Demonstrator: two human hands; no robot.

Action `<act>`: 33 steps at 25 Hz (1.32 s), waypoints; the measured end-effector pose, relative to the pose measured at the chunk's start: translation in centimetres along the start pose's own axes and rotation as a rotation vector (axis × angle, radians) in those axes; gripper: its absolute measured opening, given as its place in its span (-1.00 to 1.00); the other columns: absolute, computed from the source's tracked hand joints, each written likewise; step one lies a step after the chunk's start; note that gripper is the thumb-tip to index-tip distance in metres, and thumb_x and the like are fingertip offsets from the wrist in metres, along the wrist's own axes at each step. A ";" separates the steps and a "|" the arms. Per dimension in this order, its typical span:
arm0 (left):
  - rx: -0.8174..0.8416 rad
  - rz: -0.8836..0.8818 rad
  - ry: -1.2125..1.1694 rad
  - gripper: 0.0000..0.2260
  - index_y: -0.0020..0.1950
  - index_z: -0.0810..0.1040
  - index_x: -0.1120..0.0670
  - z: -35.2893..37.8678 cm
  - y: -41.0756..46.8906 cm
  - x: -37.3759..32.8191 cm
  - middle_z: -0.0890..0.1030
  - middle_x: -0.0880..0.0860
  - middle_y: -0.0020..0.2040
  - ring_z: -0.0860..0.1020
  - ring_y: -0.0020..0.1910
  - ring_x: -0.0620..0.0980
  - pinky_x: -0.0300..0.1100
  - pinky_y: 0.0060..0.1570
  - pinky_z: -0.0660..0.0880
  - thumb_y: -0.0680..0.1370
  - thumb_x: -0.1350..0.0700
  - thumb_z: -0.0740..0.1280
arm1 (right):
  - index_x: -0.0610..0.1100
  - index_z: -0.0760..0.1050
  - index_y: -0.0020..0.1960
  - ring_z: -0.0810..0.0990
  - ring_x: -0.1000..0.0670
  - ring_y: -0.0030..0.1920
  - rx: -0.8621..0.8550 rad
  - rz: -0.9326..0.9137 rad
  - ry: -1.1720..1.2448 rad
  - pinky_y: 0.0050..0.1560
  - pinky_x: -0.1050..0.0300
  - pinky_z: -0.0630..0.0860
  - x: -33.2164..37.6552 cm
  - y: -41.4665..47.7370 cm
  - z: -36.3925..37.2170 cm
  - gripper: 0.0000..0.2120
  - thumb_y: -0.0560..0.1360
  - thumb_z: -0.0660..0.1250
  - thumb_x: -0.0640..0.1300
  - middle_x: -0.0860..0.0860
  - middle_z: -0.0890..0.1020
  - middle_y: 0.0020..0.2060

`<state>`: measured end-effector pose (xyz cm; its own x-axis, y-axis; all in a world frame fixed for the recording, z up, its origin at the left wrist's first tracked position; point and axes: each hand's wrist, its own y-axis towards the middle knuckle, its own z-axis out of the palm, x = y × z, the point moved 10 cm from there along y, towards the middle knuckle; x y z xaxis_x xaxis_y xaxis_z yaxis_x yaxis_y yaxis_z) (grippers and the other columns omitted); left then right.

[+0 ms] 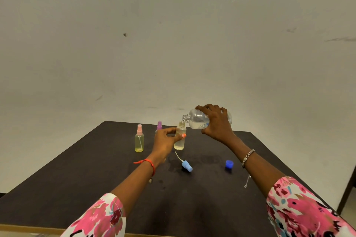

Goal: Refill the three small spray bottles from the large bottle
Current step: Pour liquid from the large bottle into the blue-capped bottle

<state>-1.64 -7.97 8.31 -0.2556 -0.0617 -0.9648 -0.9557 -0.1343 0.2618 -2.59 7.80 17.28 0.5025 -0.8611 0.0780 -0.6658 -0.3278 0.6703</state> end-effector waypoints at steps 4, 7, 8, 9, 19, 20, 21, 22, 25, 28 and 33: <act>0.003 0.000 0.002 -0.65 0.16 0.56 0.19 0.0 -0.1 0.1 0.62 0.17 0.08 0.57 0.04 0.05 -0.07 0.10 0.51 0.39 0.20 0.45 | -0.07 0.39 0.30 0.44 -0.18 0.18 0.005 0.006 0.000 0.25 -0.12 0.20 -0.1 -0.1 0.1 -0.35 0.23 0.48 -0.17 -0.13 0.52 0.16; 0.005 0.000 -0.001 -0.65 0.16 0.56 0.20 0.1 -0.1 -0.1 0.61 0.15 0.08 0.55 0.01 0.01 -0.13 0.04 0.49 0.39 0.21 0.44 | -0.07 0.40 0.29 0.45 -0.18 0.18 -0.003 0.001 -0.003 0.24 -0.13 0.21 -0.1 -0.1 0.0 -0.35 0.23 0.48 -0.17 -0.14 0.53 0.15; 0.006 -0.001 -0.002 -0.65 0.17 0.56 0.20 0.1 -0.2 -0.1 0.61 0.13 0.07 0.54 0.01 0.00 -0.14 0.04 0.48 0.39 0.21 0.44 | -0.07 0.40 0.29 0.45 -0.18 0.18 -0.003 -0.001 -0.003 0.24 -0.13 0.21 0.0 -0.1 0.0 -0.35 0.23 0.48 -0.18 -0.14 0.53 0.15; 0.005 -0.002 -0.002 -0.65 0.17 0.55 0.20 0.1 -0.2 -0.1 0.60 0.12 0.05 0.54 0.01 0.00 -0.15 0.03 0.49 0.40 0.21 0.44 | -0.07 0.40 0.29 0.45 -0.18 0.17 -0.003 -0.001 -0.002 0.24 -0.13 0.21 0.0 0.0 -0.1 -0.35 0.23 0.48 -0.18 -0.13 0.53 0.15; -0.002 0.010 -0.004 -0.67 0.14 0.57 0.19 -0.2 -0.3 -0.2 0.59 0.06 -0.03 0.55 -0.02 0.00 -0.21 -0.03 0.51 0.39 0.21 0.45 | -0.06 0.41 0.28 0.45 -0.16 0.17 -0.014 -0.002 -0.002 0.23 -0.11 0.20 0.3 -0.1 -0.2 -0.38 0.23 0.46 -0.18 -0.11 0.53 0.13; -0.004 0.011 -0.006 -0.68 0.14 0.58 0.19 -0.2 -0.3 -0.2 0.59 0.06 -0.04 0.55 -0.01 0.01 -0.18 -0.02 0.52 0.39 0.21 0.45 | -0.06 0.41 0.28 0.45 -0.17 0.17 -0.017 -0.004 0.000 0.23 -0.11 0.20 0.3 -0.1 -0.2 -0.38 0.23 0.46 -0.18 -0.11 0.53 0.13; -0.004 0.013 -0.009 -0.68 0.13 0.58 0.19 -0.2 -0.3 -0.2 0.59 0.06 -0.03 0.55 -0.01 0.01 -0.17 0.00 0.52 0.39 0.21 0.45 | -0.06 0.41 0.28 0.45 -0.17 0.17 -0.019 -0.005 0.001 0.23 -0.11 0.20 0.3 -0.1 -0.2 -0.38 0.23 0.46 -0.18 -0.11 0.53 0.13; -0.002 0.014 -0.010 -0.68 0.13 0.58 0.19 -0.2 -0.3 -0.2 0.59 0.06 -0.03 0.55 0.00 0.01 -0.17 0.00 0.52 0.39 0.22 0.45 | -0.07 0.41 0.28 0.45 -0.17 0.17 -0.020 -0.005 0.004 0.23 -0.11 0.20 0.3 -0.1 -0.2 -0.38 0.23 0.46 -0.18 -0.12 0.53 0.14; 0.003 0.013 -0.008 -0.66 0.16 0.57 0.19 -0.2 -0.3 -0.1 0.58 0.05 -0.01 0.54 0.00 0.00 -0.17 0.02 0.51 0.39 0.21 0.45 | -0.07 0.40 0.29 0.44 -0.17 0.19 -0.015 -0.006 0.007 0.25 -0.11 0.19 0.3 -0.2 -0.2 -0.37 0.24 0.46 -0.17 -0.13 0.52 0.16; 0.000 0.002 -0.017 -0.65 0.15 0.57 0.19 -0.2 -0.1 0.2 0.61 0.10 0.04 0.56 0.04 0.03 -0.06 0.11 0.51 0.38 0.20 0.46 | -0.07 0.40 0.29 0.44 -0.17 0.18 -0.016 -0.011 0.003 0.24 -0.10 0.19 0.2 -0.2 -0.1 -0.37 0.23 0.46 -0.18 -0.13 0.52 0.15; -0.001 -0.006 -0.028 -0.66 0.13 0.58 0.17 -0.1 0.2 0.5 0.62 0.13 0.05 0.57 0.05 0.04 -0.01 0.15 0.51 0.37 0.19 0.47 | -0.07 0.38 0.30 0.44 -0.16 0.18 -0.009 -0.001 0.025 0.22 -0.08 0.21 -0.1 -0.2 0.3 -0.35 0.23 0.47 -0.17 -0.12 0.52 0.17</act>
<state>-1.90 -8.13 7.82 -0.2537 -0.0327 -0.9667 -0.9571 -0.1359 0.2557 -2.64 7.83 16.93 0.5169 -0.8507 0.0960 -0.6604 -0.3248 0.6771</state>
